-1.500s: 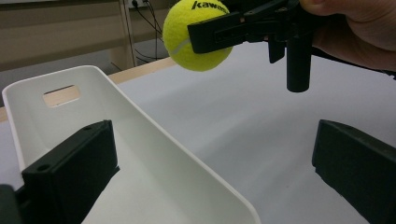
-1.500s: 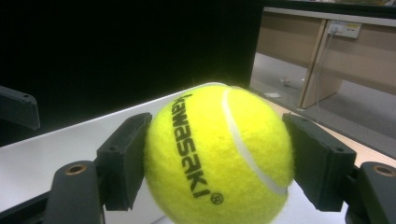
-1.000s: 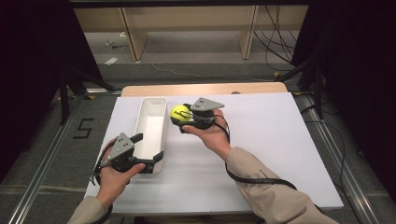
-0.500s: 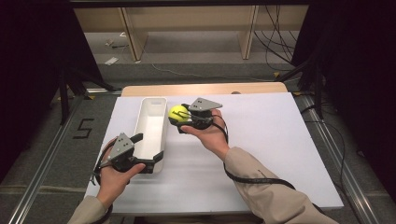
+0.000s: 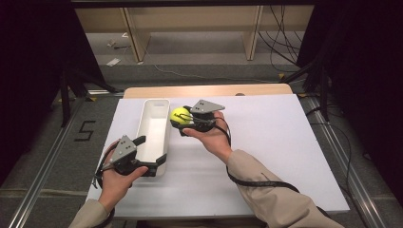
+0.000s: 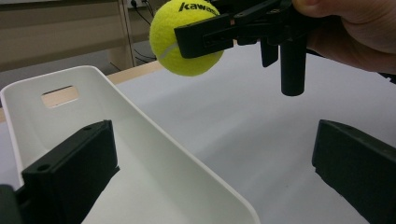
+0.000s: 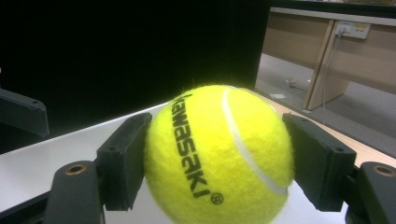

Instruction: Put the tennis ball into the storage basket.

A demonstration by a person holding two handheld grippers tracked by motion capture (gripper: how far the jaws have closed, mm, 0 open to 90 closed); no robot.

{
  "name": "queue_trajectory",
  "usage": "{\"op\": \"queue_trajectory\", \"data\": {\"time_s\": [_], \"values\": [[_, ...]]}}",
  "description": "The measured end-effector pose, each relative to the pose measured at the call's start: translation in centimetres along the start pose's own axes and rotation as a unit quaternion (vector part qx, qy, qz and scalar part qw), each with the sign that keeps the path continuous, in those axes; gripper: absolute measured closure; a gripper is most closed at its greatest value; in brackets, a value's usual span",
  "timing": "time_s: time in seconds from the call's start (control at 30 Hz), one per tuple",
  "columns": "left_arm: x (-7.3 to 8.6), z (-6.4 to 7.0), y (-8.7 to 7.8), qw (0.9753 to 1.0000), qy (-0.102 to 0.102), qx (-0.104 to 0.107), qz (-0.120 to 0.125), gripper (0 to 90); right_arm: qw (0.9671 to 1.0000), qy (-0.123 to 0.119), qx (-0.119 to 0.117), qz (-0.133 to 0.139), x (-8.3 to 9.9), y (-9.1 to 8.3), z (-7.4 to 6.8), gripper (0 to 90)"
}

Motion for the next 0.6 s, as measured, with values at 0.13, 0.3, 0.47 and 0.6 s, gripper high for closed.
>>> {"op": "queue_trajectory", "data": {"time_s": [0.13, 0.3, 0.47, 0.6], "values": [[-0.01, -0.01, -0.01, 1.0, 0.0, 0.0, 0.0, 0.0, 1.0, 0.0, -0.001, -0.001, 0.02, 0.14, -0.09, 27.7], [-0.02, -0.02, -0.02, 1.0, 0.0, 0.0, 0.001, 0.0, 1.0, -0.001, -0.003, -0.001, -0.01, 0.29, -0.2, 27.8], [-0.02, -0.02, -0.02, 1.0, 0.0, -0.001, 0.001, 0.0, 1.0, -0.002, -0.004, 0.0, -0.11, 0.4, -0.25, 27.7], [-0.02, -0.03, -0.03, 1.0, 0.0, -0.001, 0.001, 0.0, 1.0, -0.001, -0.005, 0.0, -0.16, 0.51, -0.31, 27.7]]}}
Point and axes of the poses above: each handheld gripper's, and its own axes: y roughly forward along the jaws, x roughly out of its underside, z roughly to its right, the point moved 5 cm from there along y, roughly forward along the jaws, and after that the axes turned 6 degrees about -x, right-handed, at the moved point
